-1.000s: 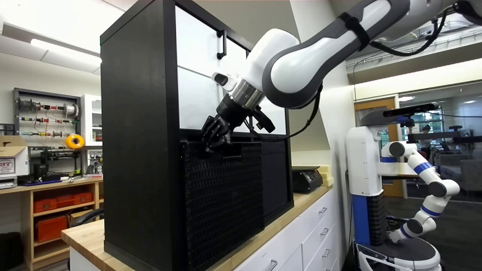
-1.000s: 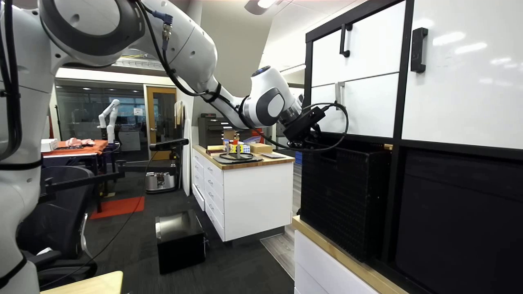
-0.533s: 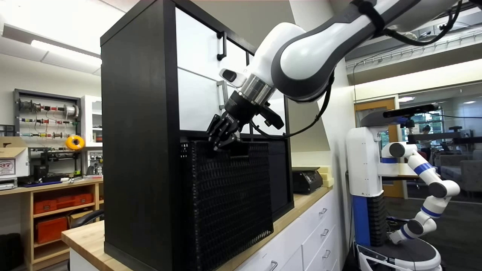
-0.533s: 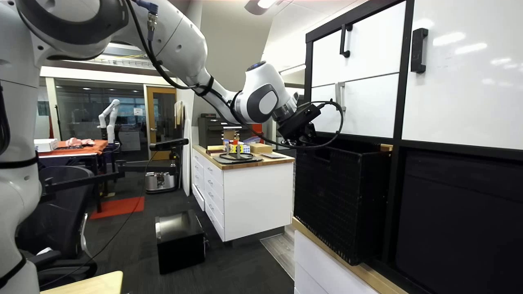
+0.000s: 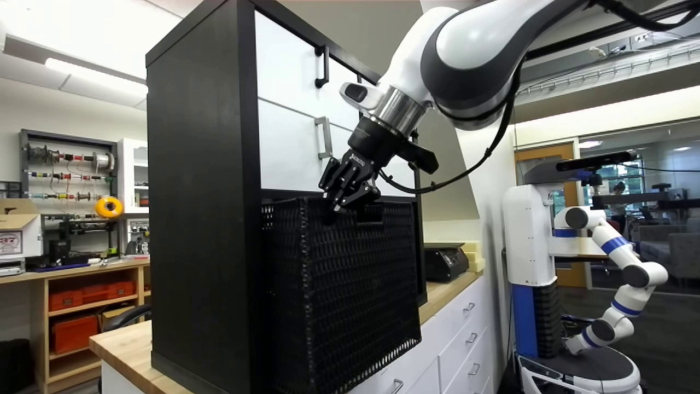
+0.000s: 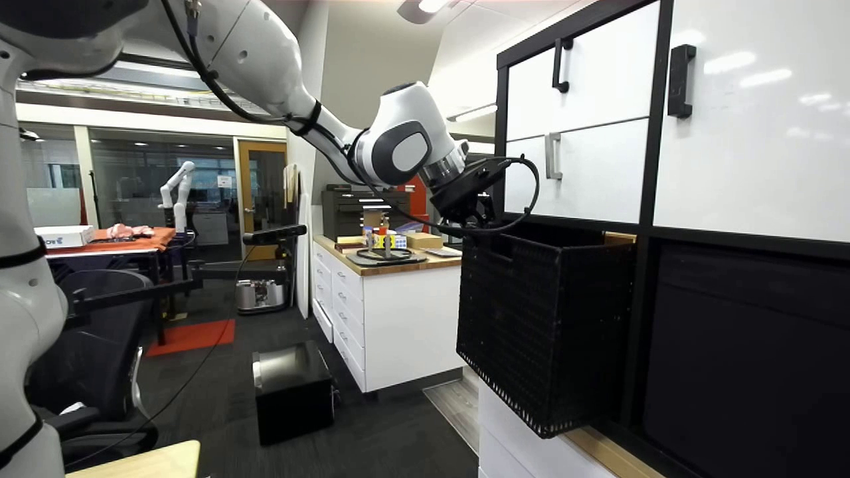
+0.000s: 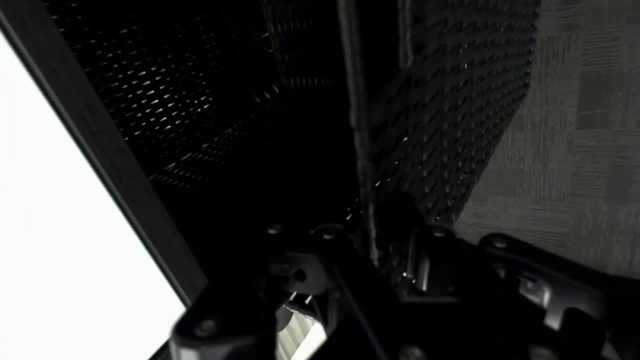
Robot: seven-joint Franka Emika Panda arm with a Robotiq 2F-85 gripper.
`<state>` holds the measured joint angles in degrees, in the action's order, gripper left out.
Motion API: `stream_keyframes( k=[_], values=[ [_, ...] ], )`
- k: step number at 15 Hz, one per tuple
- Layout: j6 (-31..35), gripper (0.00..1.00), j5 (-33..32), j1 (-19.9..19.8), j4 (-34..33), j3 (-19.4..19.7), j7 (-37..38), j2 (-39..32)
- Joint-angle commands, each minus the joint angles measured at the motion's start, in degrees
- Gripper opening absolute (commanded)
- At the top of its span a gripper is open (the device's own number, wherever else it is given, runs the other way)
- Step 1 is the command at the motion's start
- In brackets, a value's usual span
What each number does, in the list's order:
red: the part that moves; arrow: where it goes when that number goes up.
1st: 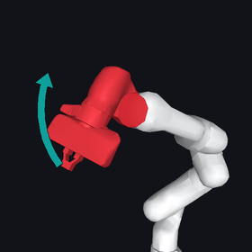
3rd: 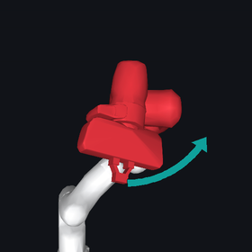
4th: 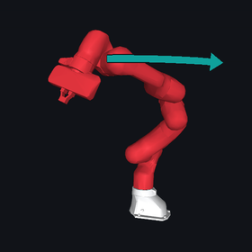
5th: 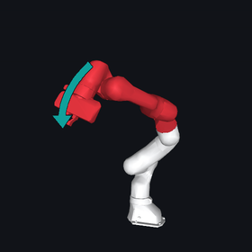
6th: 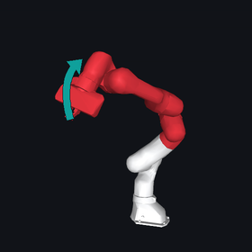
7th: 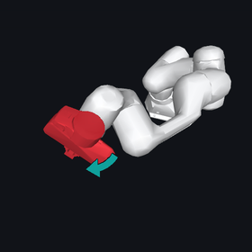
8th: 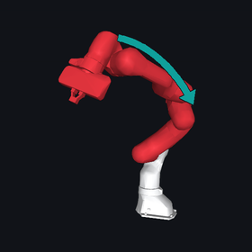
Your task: Pull the black storage bin from underneath the cabinet
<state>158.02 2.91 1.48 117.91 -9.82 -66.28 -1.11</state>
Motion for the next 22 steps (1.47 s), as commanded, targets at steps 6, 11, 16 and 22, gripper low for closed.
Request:
stream_keyframes(
  k=[6,11,16,22],
  values=[
    [-6.8,0.33,9.9,3.7,9.2,1.9,-2.7,10.9],
    [-6.9,0.60,8.3,5.7,9.8,3.8,-1.4,12.9],
    [-7.1,0.92,7.6,6.5,8.6,5.0,0.0,13.3],
    [-15.1,1.00,-1.9,3.1,2.6,5.6,14.3,11.6]
  ],
)
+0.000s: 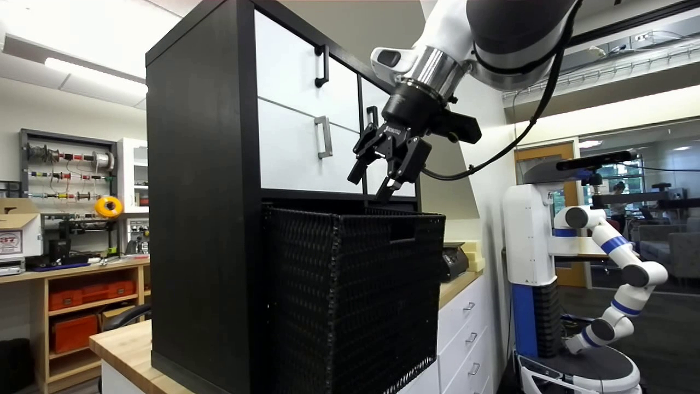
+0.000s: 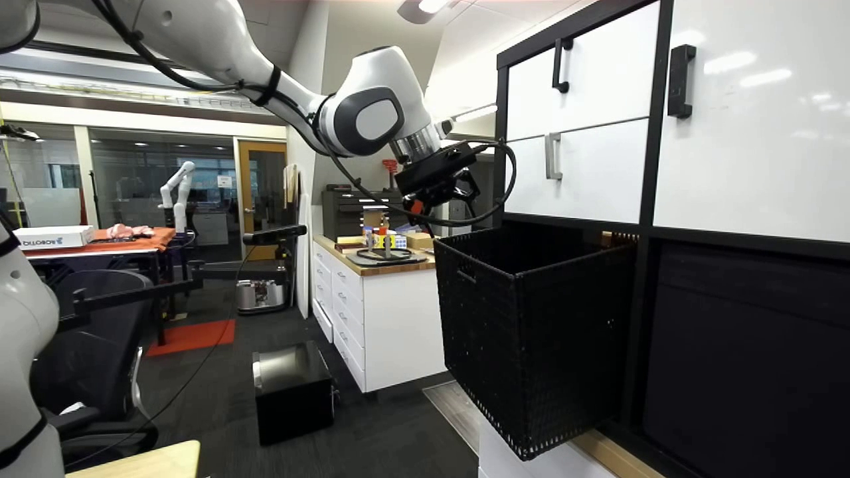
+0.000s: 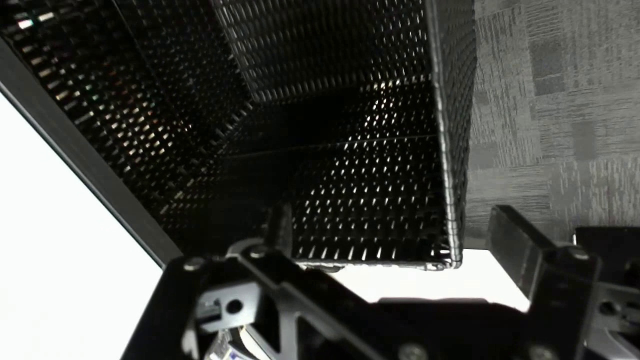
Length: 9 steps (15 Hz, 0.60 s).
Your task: Pull the black storage bin from underneath the cabinet
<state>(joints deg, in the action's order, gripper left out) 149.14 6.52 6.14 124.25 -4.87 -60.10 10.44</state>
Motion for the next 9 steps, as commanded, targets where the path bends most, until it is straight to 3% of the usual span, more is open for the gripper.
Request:
stream_keyframes(
  k=[1,9],
  values=[
    [-9.0,1.00,-8.1,-2.5,-5.3,0.9,11.9,-0.1],
    [-27.4,1.00,-17.6,-5.7,-13.0,3.2,32.8,-0.7]
  ],
)
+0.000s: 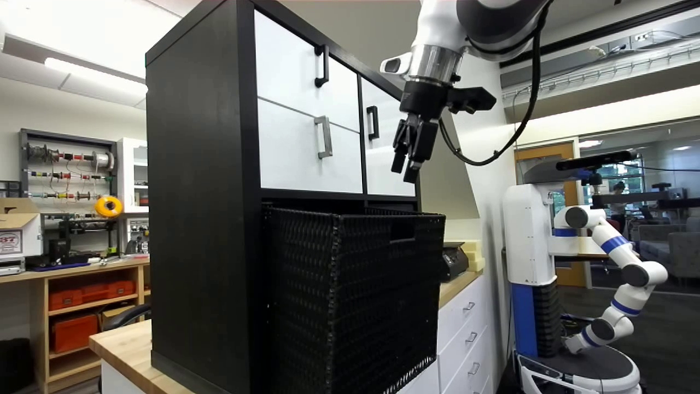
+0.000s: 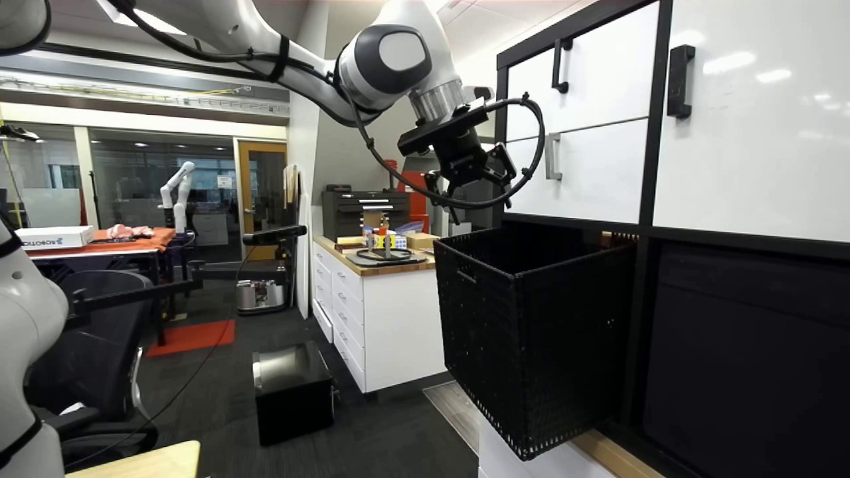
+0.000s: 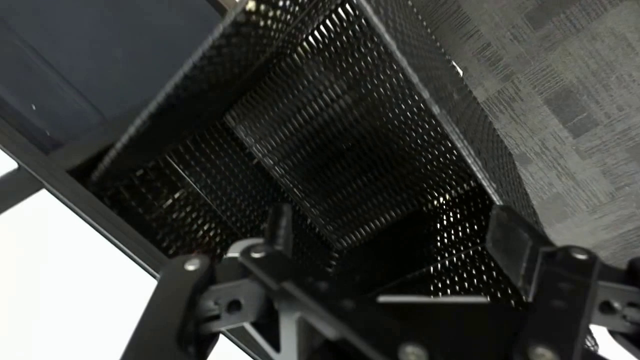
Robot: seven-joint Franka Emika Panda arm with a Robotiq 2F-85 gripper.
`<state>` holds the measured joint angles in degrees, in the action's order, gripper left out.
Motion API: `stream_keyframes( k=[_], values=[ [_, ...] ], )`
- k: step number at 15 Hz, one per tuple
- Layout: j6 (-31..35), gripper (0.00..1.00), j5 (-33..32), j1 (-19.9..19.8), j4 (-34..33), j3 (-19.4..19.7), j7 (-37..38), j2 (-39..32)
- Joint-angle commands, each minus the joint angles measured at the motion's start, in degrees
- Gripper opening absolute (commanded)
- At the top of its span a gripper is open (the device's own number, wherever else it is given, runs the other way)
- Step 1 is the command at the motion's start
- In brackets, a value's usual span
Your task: Pull the black storage bin from underneath the cabinet
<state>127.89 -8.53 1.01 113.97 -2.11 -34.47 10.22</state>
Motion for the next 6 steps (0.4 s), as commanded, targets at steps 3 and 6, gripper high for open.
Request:
stream_keyframes(
  k=[3,6],
  values=[
    [-11.1,1.00,-3.5,-0.7,-3.5,0.6,13.5,-0.4],
    [-8.9,1.00,-2.4,0.0,-2.1,1.1,11.3,-0.1]
  ],
)
